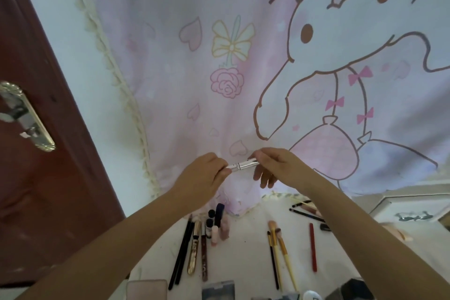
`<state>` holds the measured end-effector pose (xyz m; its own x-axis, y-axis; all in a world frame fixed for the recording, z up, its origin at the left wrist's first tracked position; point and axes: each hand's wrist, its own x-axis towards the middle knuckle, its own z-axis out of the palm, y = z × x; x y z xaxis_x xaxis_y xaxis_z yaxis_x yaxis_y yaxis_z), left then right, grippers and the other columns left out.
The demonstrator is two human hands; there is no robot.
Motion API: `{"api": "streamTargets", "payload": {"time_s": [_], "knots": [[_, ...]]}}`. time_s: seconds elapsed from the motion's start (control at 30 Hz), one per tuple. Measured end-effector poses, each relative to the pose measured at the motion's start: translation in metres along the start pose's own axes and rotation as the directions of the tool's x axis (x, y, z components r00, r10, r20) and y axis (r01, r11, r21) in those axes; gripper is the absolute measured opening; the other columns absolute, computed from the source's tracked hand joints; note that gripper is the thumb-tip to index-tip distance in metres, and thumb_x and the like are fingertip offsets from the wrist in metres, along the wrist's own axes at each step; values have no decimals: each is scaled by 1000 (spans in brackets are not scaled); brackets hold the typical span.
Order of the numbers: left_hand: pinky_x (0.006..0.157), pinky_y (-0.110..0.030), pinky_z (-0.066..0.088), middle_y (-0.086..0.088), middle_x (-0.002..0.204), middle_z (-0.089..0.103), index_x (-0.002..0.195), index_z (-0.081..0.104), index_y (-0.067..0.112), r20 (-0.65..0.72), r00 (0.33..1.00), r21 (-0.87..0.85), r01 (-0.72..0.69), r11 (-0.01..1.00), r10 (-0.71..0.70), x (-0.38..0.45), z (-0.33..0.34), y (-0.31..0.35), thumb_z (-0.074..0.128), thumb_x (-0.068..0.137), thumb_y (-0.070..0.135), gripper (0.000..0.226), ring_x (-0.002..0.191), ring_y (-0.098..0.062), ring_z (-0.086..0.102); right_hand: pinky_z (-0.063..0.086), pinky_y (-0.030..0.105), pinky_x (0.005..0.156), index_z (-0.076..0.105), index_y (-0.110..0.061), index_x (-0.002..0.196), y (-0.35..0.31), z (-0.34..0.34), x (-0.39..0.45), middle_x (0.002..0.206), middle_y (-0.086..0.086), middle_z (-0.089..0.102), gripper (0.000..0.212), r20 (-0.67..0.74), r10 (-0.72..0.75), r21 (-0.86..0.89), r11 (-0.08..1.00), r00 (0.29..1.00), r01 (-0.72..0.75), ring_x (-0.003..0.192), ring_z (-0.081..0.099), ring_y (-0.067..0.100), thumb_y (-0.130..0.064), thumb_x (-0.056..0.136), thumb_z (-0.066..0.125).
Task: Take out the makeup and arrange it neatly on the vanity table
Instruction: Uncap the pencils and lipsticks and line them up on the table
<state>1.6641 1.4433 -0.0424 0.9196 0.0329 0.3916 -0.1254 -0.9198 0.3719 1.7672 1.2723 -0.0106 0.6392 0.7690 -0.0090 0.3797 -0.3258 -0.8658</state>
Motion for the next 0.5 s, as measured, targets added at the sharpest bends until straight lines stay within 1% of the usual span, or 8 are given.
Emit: {"api": "streamTargets", "payload": {"time_s": [0.07,0.13,0.2,0.33,0.4,0.43,0.47,0.5], "knots": [[68,-16,22,5,83,41,100,61,9,24,998,29,-56,998,55,2,-1,-1,40,97,27,27,76,-10,34,41,14,44,52,-18,63,0,-1,3,44,-8,58,36,-54,7,-109,994,999,-13,37,50,5,-32,95,43],[70,-17,24,4,85,48,99,62,11,82,991,85,-110,990,103,4,-2,-3,41,96,31,29,79,-11,34,37,9,45,51,-19,60,2,0,4,41,-11,54,35,-96,-56,-170,985,994,39,36,46,1,-27,93,48],[75,-21,32,0,90,57,101,63,13,132,987,126,-111,986,95,5,-3,-4,43,95,35,31,82,-13,39,41,9,51,58,-26,66,4,1,3,53,-13,57,25,-111,-109,-124,988,988,95,46,50,-2,-17,89,55],[73,-22,36,-3,92,59,101,65,14,125,991,149,-57,987,38,7,-3,-6,45,93,38,31,86,-15,46,51,17,67,62,-28,85,7,2,2,86,-7,60,30,-68,-210,-16,978,975,209,73,57,6,1,85,57],[71,-22,36,-2,92,58,100,65,14,120,992,164,-47,985,28,7,-2,-8,46,93,38,31,84,-14,46,52,18,63,58,-31,97,8,3,2,86,-8,63,23,-53,-143,42,989,988,145,73,62,10,-10,90,54],[71,-22,36,-1,92,58,100,65,14,121,992,164,-45,985,25,6,0,-9,46,93,38,31,84,-13,46,51,17,56,58,-29,98,9,3,2,79,-9,65,14,-54,-89,47,995,995,91,65,62,9,-18,92,51],[71,-22,37,-1,91,57,99,65,14,121,992,159,-44,986,25,6,1,-10,46,93,38,31,83,-12,45,47,16,50,60,-22,94,10,4,3,67,-10,64,12,-57,-46,23,999,997,47,54,60,7,-25,93,47],[71,-22,37,0,91,57,99,65,15,122,992,151,-45,988,26,5,2,-10,47,93,38,30,81,-11,44,43,14,45,60,-16,84,12,4,4,55,-10,62,22,-63,-21,-28,999,998,19,45,55,5,-29,93,45]]}}
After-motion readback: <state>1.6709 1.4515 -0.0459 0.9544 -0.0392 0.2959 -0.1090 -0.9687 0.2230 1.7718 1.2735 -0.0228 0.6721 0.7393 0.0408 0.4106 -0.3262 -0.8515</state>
